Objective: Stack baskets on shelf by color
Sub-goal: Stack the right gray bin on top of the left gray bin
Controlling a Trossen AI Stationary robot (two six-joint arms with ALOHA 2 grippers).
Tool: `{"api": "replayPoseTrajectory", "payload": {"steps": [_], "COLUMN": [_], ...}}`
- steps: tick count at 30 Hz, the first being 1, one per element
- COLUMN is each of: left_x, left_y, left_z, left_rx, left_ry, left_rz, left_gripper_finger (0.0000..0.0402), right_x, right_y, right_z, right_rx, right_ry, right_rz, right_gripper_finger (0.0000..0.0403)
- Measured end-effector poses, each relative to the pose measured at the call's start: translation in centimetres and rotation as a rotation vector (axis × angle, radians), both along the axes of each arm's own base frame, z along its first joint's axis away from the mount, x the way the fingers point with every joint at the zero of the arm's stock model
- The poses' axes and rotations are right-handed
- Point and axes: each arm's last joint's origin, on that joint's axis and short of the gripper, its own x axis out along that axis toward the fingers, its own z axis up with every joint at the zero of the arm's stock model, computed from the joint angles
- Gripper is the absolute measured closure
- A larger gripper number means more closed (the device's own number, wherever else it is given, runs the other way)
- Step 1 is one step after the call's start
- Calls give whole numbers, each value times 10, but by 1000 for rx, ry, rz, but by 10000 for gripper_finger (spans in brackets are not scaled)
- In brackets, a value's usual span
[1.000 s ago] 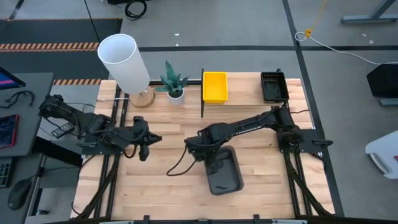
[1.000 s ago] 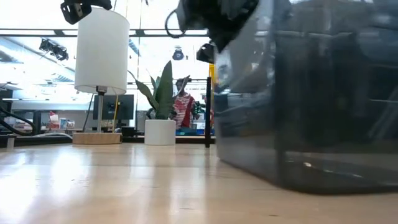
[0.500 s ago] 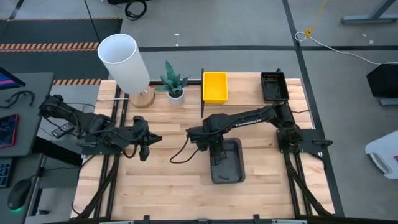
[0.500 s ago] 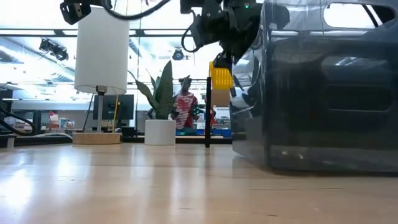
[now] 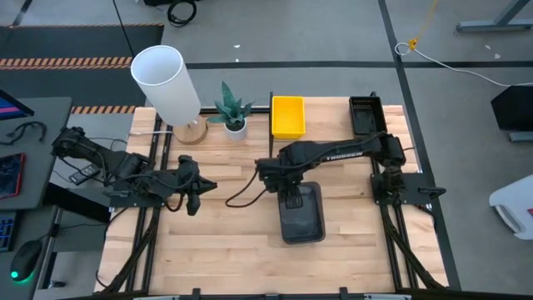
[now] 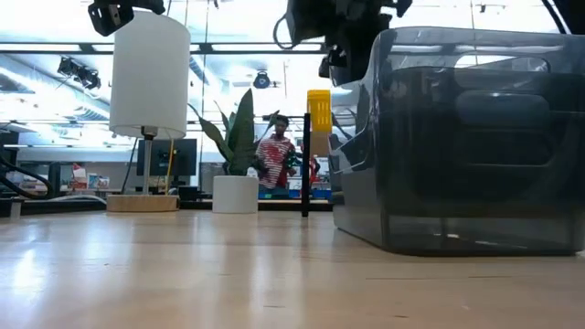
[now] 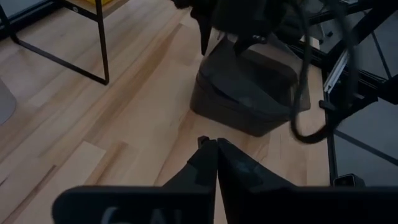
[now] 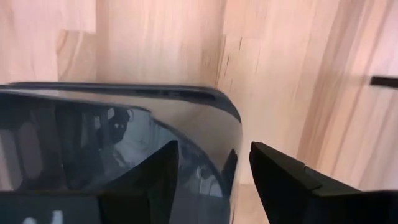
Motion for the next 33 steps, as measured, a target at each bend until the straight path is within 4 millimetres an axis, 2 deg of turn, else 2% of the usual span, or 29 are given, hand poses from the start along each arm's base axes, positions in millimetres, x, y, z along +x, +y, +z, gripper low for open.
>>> {"api": "replayPoseTrajectory", "payload": {"steps": [4, 9, 15, 20, 24, 33], "left_x": [0, 0, 0, 0, 0, 0], "left_y": [0, 0, 0, 0, 0, 0], "left_z": [0, 0, 0, 0, 0, 0], "left_rx": [0, -1, -5, -6, -7, -6], "left_ry": [0, -1, -1, -1, -1, -1], "left_rz": [0, 0, 3, 4, 4, 3], "left_gripper_finger": [392, 397, 382, 391, 397, 380], "right_x": [-3, -5, -9, -11, -11, -10], "right_y": [-2, -3, -4, -5, -5, -5], "right_z": [-7, -6, -5, -5, -5, -5], "right_rx": [12, 15, 12, -19, -42, -11], "right_ry": [39, 54, 84, 100, 105, 94], "right_rz": [-5, -3, -1, 18, 33, 51], "right_gripper_finger": [199, 198, 199, 207, 247, 385]}}
